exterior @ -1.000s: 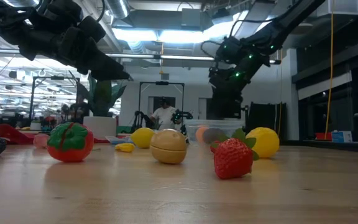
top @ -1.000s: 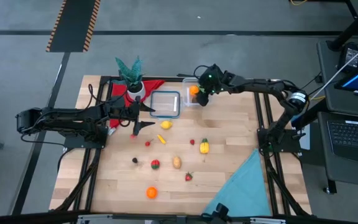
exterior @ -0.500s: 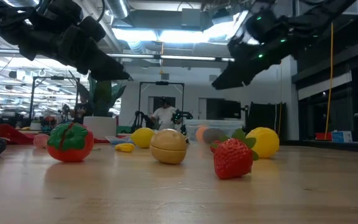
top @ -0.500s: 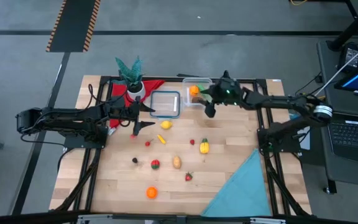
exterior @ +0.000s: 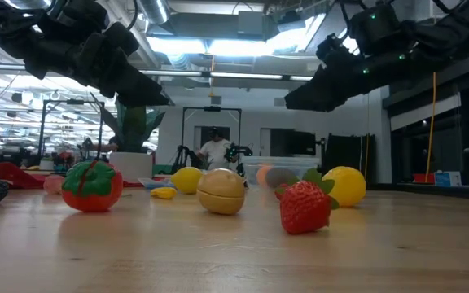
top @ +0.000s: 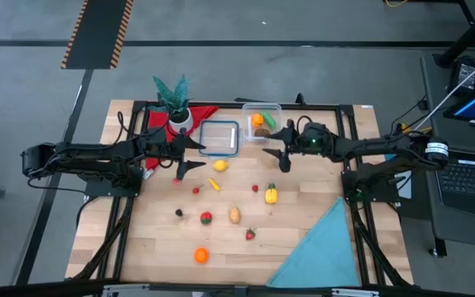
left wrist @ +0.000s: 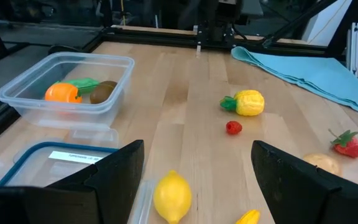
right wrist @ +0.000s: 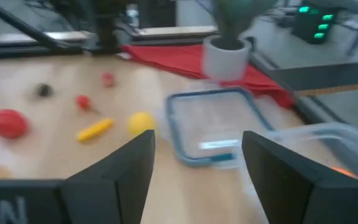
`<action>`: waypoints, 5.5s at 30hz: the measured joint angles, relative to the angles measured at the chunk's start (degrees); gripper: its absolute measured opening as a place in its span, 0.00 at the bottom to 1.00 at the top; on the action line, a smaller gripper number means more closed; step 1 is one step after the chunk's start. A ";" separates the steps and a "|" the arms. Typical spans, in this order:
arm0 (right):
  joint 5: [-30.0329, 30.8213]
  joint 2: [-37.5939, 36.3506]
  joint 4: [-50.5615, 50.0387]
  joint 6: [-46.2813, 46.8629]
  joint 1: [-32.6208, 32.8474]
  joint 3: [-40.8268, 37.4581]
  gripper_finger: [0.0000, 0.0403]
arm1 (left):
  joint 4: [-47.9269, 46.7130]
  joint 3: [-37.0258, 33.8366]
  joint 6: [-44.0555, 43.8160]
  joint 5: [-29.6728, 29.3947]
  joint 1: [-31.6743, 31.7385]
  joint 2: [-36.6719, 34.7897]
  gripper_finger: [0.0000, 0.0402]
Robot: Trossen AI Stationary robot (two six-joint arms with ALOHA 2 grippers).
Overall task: Pick and placing Produce into tupperware
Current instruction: Put the lemon into the transparent bin
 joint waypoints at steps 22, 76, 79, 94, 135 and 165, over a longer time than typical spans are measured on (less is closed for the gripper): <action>-2.01 0.06 -5.13 6.00 3.91 -0.04 0.60 | -1.73 0.00 -1.42 -0.42 -1.35 0.00 0.72; -1.92 0.12 -9.44 5.74 3.91 -0.02 0.60 | -28.54 27.73 6.08 -14.15 -9.57 37.70 0.72; -1.93 0.12 -9.44 5.76 3.91 -0.02 0.60 | -28.56 27.71 5.71 -14.90 -9.57 37.70 0.72; -1.94 0.12 -9.42 5.70 3.91 -0.02 0.60 | -28.31 27.71 1.38 -15.00 -9.83 37.70 0.72; -1.99 0.10 -9.61 5.83 3.89 0.00 0.60 | -26.78 27.67 29.02 -15.02 -11.61 37.70 0.72; -1.98 0.10 -9.47 5.86 3.90 0.00 0.60 | -22.88 28.87 16.41 -13.90 -13.75 45.09 0.72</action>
